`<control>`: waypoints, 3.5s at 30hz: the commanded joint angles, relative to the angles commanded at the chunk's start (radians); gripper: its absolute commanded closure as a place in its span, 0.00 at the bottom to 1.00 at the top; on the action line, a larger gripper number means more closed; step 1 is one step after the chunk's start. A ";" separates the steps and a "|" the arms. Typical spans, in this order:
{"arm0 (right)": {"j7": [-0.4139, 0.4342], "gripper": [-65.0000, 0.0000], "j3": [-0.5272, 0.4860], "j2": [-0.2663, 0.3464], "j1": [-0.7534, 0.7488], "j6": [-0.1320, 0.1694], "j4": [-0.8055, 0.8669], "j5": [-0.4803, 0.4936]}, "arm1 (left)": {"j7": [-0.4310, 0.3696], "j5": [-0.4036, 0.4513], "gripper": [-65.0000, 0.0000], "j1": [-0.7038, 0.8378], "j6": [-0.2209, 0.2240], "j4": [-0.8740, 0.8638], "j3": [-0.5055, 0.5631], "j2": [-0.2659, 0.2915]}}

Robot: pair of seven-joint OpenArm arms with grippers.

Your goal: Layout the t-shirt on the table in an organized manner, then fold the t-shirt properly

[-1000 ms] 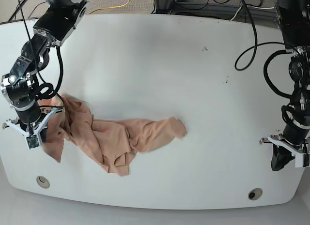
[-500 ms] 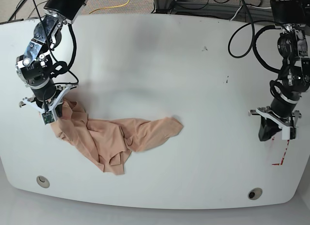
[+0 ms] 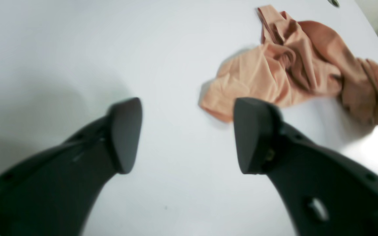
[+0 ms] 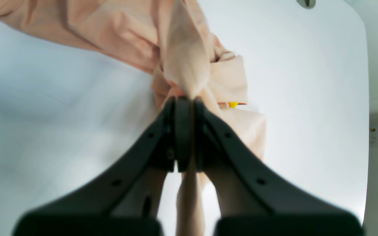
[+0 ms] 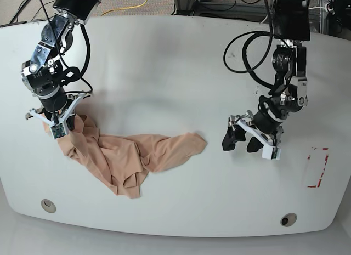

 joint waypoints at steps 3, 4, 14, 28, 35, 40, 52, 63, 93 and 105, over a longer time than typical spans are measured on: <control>0.000 1.00 0.000 0.000 0.002 0.000 0.000 0.000 | 0.000 0.000 0.27 -0.063 0.000 -0.091 0.066 0.009; 0.000 1.00 0.000 0.000 0.002 0.000 0.000 0.000 | -0.002 -0.002 0.27 -0.095 0.000 -0.130 0.098 0.009; 0.000 1.00 0.003 0.000 0.003 0.000 -0.002 0.002 | -0.009 0.000 0.28 -0.238 0.003 -0.394 0.181 0.081; 0.000 1.00 0.003 -0.002 0.005 0.000 -0.003 0.002 | 0.000 0.123 0.27 -0.275 0.020 -0.525 0.215 0.138; 0.000 1.00 0.003 -0.002 0.006 0.000 -0.005 0.002 | 0.000 0.121 0.28 -0.275 0.018 -0.525 0.296 0.161; 0.000 1.00 0.003 -0.002 0.008 0.000 -0.005 0.002 | 0.000 0.121 0.52 -0.272 0.018 -0.526 0.298 0.164; 0.002 1.00 0.003 -0.002 0.008 0.000 -0.005 0.002 | -0.002 0.121 1.00 -0.272 0.025 -0.509 0.293 0.132; 0.002 1.00 0.003 -0.002 0.061 0.000 0.000 0.002 | 0.074 0.121 1.00 -0.273 0.020 -0.311 0.086 0.028; -0.069 1.00 -0.034 0.041 0.448 0.000 -0.006 -0.006 | 0.203 0.121 1.00 -0.502 0.015 0.178 -0.252 -0.252; -0.100 1.00 -0.115 0.060 0.667 -0.002 -0.091 -0.009 | 0.249 0.121 1.00 -0.730 -0.015 0.100 -0.279 -0.252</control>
